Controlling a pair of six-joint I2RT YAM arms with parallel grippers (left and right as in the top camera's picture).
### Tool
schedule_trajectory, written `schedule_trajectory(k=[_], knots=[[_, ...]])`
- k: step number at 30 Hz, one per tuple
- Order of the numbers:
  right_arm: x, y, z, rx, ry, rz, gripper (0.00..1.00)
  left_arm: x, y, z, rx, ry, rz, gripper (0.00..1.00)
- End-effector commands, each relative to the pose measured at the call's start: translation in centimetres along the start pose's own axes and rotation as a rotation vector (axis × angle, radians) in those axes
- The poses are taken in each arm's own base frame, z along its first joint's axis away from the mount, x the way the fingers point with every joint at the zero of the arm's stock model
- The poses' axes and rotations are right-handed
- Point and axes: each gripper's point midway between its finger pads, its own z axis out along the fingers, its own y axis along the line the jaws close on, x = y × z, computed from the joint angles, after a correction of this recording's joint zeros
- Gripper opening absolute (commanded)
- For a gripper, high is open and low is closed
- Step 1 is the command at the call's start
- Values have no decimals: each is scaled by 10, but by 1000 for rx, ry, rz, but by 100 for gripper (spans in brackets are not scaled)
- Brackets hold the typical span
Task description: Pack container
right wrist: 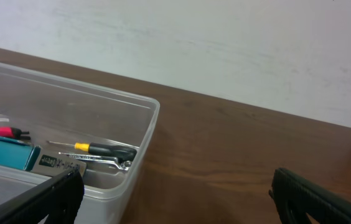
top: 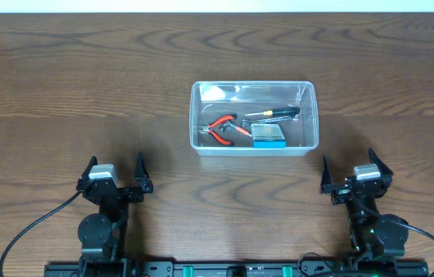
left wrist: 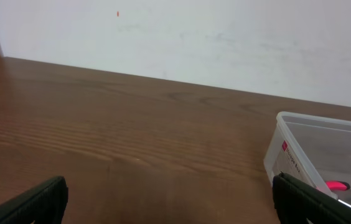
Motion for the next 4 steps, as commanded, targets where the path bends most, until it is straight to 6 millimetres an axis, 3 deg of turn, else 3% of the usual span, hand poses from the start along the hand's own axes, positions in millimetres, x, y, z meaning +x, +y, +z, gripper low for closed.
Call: schedule_trajectory(k=[1, 4], knots=[[1, 1, 0, -5, -1, 14, 99, 16, 4, 1, -18, 51, -7, 98], [1, 1, 0, -5, -1, 14, 99, 16, 4, 1, -18, 51, -7, 98]])
